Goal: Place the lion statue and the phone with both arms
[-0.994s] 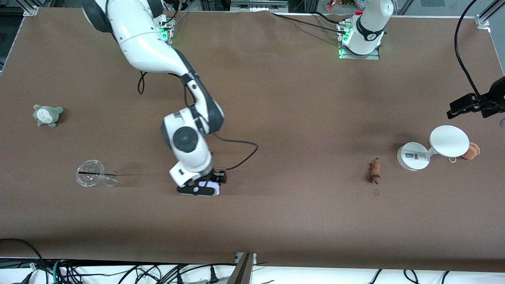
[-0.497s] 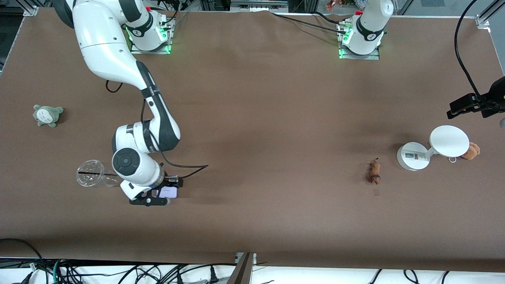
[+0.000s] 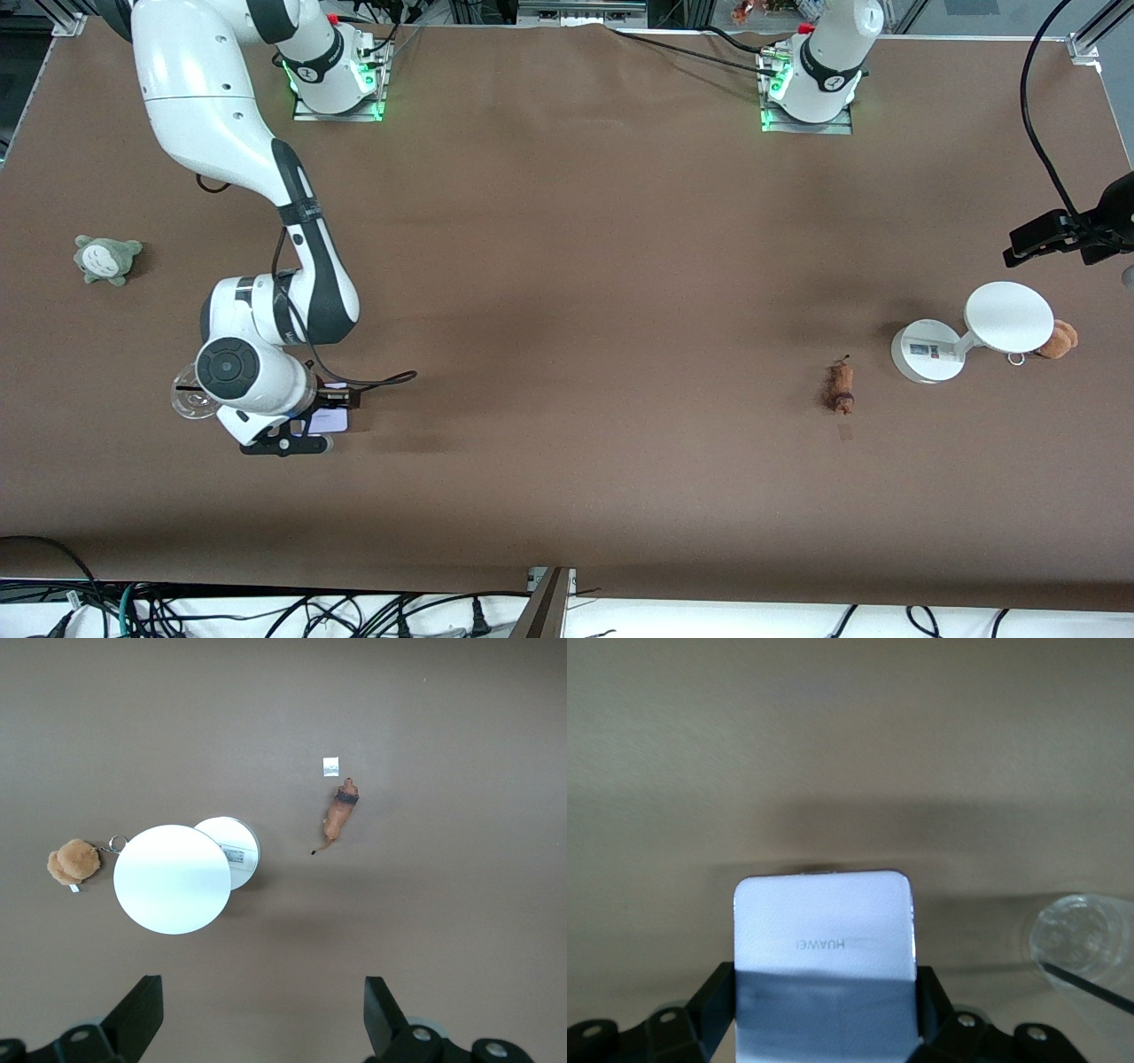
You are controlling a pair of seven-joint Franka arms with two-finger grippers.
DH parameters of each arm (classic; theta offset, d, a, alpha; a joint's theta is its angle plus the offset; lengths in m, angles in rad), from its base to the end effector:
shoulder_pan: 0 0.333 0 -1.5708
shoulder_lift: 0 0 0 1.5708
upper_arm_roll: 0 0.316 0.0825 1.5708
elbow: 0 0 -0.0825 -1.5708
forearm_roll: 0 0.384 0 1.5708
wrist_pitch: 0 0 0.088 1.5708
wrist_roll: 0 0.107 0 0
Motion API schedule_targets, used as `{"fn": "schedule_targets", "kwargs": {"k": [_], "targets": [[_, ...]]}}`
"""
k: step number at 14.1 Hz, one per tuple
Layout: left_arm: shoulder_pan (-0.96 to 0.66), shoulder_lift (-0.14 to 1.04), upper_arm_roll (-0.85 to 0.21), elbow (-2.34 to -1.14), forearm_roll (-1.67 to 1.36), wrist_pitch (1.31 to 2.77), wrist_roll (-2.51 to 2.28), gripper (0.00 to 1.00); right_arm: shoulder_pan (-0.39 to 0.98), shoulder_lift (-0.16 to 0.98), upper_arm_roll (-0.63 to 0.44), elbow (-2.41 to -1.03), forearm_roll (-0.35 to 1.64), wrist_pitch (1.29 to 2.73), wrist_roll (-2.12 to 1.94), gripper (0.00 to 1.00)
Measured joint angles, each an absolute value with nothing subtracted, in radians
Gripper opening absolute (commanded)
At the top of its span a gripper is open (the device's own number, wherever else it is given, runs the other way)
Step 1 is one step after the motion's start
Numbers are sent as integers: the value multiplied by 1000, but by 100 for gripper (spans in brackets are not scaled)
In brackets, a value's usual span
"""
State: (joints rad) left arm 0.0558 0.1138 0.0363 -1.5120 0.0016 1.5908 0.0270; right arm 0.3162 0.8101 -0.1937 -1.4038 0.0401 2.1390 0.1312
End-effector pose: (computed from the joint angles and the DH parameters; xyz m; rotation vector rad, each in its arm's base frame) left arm 0.5876 0.0532 0.5889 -3.1358 -0.1018 0.0552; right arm 0.7140 0.1170 0.2213 3.0252 0.0353 -0.0702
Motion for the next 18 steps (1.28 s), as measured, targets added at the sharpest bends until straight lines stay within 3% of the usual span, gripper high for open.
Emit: {"fn": "schedule_targets", "kwargs": {"k": [10,11,12,13,18], "targets": [[55,114,36,-1512,2,1591,27,100,276,805,-198,-1460,40,2141,57,44],[55,114,36,-1512,2,1591,27,100,276,805,-198,-1468,40,2142,57,56],[55,114,36,-1512,2,1591,27,100,276,805,-197,-1476,40,2143,57,82],[54,114,36,-1512,2,1591,27,100,276,805,-197,-1483,40,2145,57,100],[54,114,37,-1512,2,1591,27,100,276,787,-200,-1480,40,2145,52,100]]}}
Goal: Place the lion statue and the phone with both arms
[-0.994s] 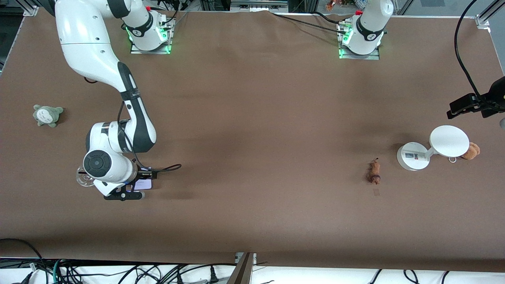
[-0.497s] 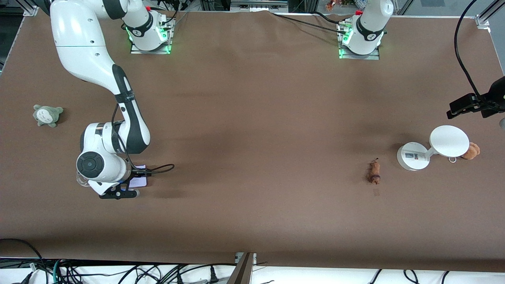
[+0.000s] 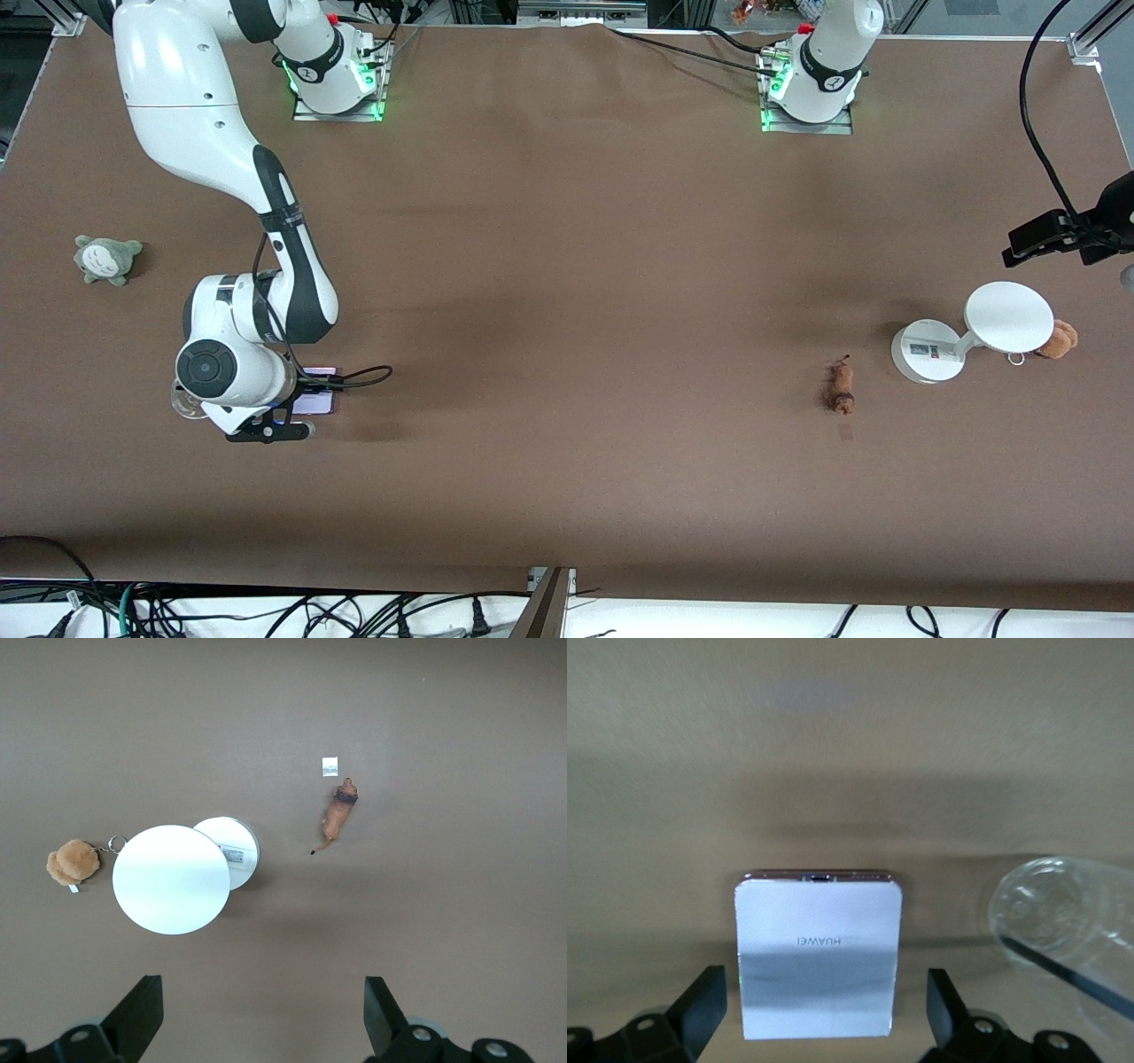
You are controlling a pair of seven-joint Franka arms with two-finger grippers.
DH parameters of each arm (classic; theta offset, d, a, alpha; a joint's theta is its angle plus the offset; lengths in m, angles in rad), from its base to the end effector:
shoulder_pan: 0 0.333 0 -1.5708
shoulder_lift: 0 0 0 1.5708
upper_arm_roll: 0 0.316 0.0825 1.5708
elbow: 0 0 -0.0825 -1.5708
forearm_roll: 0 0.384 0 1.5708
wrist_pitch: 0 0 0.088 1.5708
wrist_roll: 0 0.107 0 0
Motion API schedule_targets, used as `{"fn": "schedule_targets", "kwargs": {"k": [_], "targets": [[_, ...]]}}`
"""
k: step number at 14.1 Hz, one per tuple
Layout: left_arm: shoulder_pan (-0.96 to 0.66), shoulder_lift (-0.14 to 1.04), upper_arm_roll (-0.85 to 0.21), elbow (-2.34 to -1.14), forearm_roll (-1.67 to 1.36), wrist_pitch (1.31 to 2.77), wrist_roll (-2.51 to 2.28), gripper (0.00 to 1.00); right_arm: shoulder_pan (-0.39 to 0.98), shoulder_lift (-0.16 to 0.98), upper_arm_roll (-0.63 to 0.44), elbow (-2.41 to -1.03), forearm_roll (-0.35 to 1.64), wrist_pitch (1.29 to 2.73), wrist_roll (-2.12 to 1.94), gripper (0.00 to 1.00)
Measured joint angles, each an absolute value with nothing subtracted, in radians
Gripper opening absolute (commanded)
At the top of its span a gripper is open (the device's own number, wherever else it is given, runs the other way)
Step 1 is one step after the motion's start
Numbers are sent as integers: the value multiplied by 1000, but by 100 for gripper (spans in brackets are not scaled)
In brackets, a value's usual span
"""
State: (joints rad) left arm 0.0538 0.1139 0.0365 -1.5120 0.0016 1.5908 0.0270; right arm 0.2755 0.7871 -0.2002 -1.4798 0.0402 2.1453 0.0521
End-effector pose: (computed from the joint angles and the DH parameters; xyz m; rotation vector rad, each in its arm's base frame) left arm 0.5877 0.0522 0.5888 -3.1358 -0.0989 0.0554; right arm 0.7013 0.0775 0.2060 3.0187 0.0748 -0.1499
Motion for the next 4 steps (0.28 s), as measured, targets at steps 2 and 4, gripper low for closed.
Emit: {"fn": "schedule_targets", "kwargs": {"k": [2,4], "targets": [[54,114,38,-1512,2,1591,27,100,275,741,-205,-1469,40,2114,48,100],[54,114,39,-1512,2,1591,27,100,275,672,-215,-1462,40,2072,41,100]]}}
